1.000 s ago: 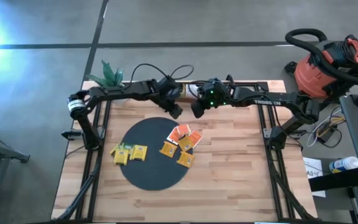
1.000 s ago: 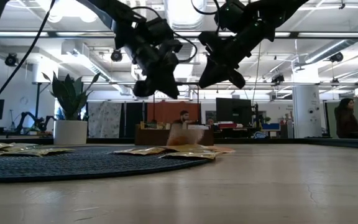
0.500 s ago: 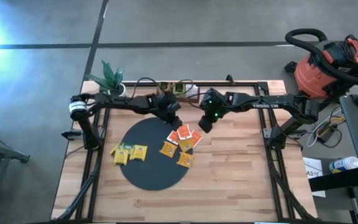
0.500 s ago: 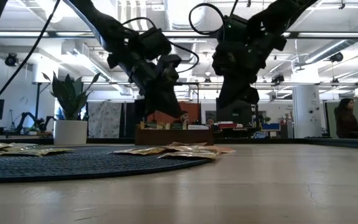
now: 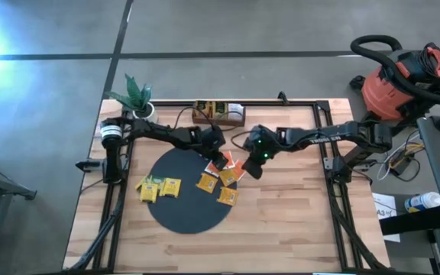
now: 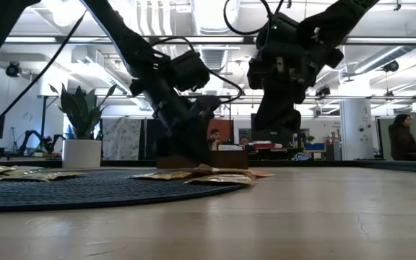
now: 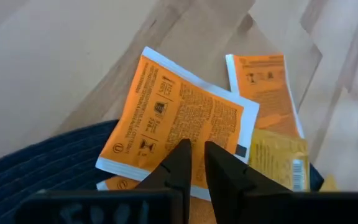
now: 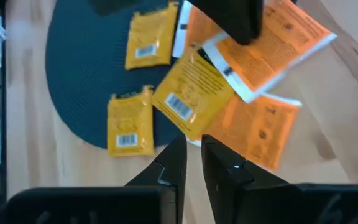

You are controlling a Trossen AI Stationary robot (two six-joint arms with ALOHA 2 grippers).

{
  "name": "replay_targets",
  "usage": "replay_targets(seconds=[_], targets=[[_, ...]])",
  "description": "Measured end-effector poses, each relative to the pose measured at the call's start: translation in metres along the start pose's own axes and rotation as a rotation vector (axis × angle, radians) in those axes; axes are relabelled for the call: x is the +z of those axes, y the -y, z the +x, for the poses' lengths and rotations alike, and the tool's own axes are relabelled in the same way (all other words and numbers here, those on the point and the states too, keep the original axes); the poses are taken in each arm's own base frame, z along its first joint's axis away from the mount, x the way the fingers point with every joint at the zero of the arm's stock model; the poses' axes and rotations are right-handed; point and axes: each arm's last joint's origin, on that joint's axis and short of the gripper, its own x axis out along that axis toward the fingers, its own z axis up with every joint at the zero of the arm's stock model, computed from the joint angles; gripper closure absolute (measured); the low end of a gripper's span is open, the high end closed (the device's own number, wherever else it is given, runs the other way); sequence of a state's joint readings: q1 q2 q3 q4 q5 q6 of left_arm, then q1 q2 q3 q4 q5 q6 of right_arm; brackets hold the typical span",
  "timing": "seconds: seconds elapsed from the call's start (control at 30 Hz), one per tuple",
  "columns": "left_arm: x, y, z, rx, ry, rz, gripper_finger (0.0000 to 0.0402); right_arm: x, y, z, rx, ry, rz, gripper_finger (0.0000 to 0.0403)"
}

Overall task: Pick & Place Tea
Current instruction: Put the white tea bag into the right section of the wooden organizer

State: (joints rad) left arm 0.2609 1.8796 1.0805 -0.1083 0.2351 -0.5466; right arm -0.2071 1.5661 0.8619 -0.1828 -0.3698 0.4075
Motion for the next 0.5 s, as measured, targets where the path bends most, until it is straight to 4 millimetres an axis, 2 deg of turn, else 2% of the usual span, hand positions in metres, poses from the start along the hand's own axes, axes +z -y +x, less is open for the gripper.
replay_targets(seconds=[0.13,0.3,0.5], targets=[[0.005,0.005,-0.013,0.015,0.045,-0.005,0.0355,-0.004,-0.003,0.004,-0.038,0.018,-0.018,0.0332],[0.011,0.01,-0.031,0.09,0.134,0.093,0.0355,-0.004,-0.008,0.006,-0.082,0.064,-0.045,0.0305],[0.007,0.002,-0.025,0.081,0.071,0.114,0.0355,0.0,-0.011,0.016,-0.056,0.114,-0.076,0.0287]])
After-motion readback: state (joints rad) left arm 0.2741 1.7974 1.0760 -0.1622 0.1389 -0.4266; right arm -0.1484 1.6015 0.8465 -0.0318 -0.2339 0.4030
